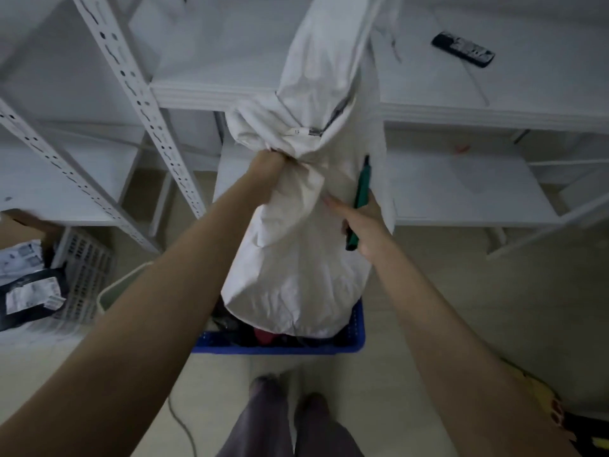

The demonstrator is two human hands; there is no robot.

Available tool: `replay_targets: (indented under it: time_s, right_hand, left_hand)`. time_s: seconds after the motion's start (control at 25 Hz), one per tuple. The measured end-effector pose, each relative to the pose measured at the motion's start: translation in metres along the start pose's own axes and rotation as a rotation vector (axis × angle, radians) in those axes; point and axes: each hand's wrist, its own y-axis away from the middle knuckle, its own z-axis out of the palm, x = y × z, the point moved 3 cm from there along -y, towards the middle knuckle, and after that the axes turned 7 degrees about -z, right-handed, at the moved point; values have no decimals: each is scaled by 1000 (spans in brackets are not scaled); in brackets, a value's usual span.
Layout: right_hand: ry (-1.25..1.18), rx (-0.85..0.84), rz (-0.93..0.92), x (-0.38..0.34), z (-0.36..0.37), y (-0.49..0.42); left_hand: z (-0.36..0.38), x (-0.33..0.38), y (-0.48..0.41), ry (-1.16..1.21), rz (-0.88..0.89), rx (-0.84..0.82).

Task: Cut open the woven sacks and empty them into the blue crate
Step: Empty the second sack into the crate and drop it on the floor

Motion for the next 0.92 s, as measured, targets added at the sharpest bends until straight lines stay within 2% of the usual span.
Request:
replay_targets:
  time_s: [0.08,0.16,0.28,0.36,0.44,0.48,0.52,0.56,0.6,0.64,0.72,0.8,0.84,0.92]
  right_hand:
    - [21,-112,35,4,28,-5]
    - [3,-134,90,13,45,-2]
    - [-13,31,118,27,59,-3]
    - [-60,116,137,36,65,-8]
    - [-42,144,174,36,64,-10]
    - [-42,164,180,34,60,-12]
    - [-57,191,182,31,54,-14]
    - [-83,221,190,28,47,-17]
    - [-116,243,207,28,41,-21]
    - [-150,252,236,29,37,-25]
    - [-224,202,333,35,37,-27]
    - [-377,118,399,44,39,-24]
    - [-468,75,410,48,38,-22]
    - [-608,4,405,52,30,-16]
  left_hand:
    - [3,-10,-2,-33,-177,-86]
    - [0,-21,-6,-108,-300,-108]
    - [-13,-25,-10,-160,-265,-45]
    - [-22,-28,-10,-328,-202,-26]
    - [-37,-27,-7,-698,-3,80]
    - [-47,-22,-1,-844,192,170]
    - [-54,-14,9,-937,468,217]
    - [-57,-8,20,-1020,744,177]
    - [-53,-8,28,-1130,918,60]
    - [-44,-15,30,-1280,972,-79]
    - [-24,-45,23,-1618,875,-257]
    - [-7,-69,14,-1743,751,-260]
    - [1,-77,10,-1705,698,-240]
    - [13,-88,3,-1464,598,-155]
